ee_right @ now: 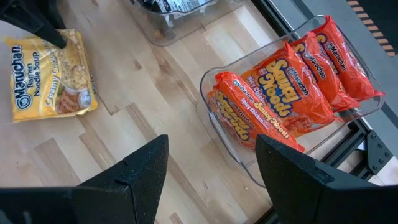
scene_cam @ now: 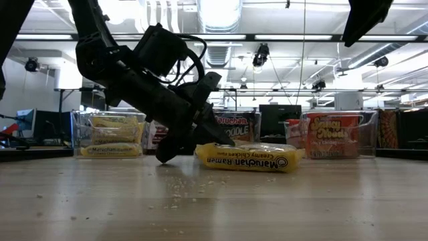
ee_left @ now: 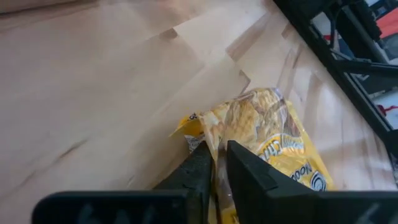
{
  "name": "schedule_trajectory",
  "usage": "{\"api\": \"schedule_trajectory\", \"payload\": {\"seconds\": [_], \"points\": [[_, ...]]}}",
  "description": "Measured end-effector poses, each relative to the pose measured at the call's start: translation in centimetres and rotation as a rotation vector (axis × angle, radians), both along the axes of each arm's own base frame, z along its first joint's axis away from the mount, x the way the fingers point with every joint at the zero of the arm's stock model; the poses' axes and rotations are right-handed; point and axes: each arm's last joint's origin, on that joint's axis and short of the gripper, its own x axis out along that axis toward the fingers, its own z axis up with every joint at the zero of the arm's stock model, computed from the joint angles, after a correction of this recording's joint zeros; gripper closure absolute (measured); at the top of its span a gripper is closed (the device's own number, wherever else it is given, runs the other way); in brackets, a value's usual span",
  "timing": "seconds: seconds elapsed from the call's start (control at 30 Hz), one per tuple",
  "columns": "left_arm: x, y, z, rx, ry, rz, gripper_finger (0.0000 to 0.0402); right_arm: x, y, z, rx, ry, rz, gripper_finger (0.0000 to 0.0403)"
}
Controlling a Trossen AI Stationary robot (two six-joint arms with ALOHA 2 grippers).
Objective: Sort Maruchan noodles
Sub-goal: Put the yellow noodle pack into the left transparent bin
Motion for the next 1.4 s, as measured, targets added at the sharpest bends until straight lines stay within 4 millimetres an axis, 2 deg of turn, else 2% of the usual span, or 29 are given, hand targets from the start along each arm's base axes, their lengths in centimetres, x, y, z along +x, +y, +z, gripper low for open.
{"api": "schedule_trajectory", "payload": {"seconds": [0.17, 0.77, 1.07, 1.2, 1.4], "points": [[0.2, 0.0, 0.3, 0.021, -0.031, -0.008, 0.0398, 0.0, 0.0, 0.0, -0.008, 0.007, 0.016, 0.0172], [0.4, 0.0, 0.9, 0.049, -0.088, -0.034, 0.0402, 0.2, 0.0, 0.1, -0.011, -0.017, 0.029, 0.0172], [0.8, -0.1, 1.8, 0.071, -0.185, -0.08, 0.0402, 1.2, 0.2, 0.6, 0.043, -0.143, -0.011, 0.0172], [0.9, -0.2, 2.2, 0.068, -0.223, -0.121, 0.0402, 1.6, 0.3, -0.2, 0.077, -0.11, -0.025, 0.0172], [0.9, -0.5, 2.1, 0.077, -0.218, -0.161, 0.0401, 2.6, 0.5, -3.4, 0.082, 0.004, -0.009, 0.0172]]}}
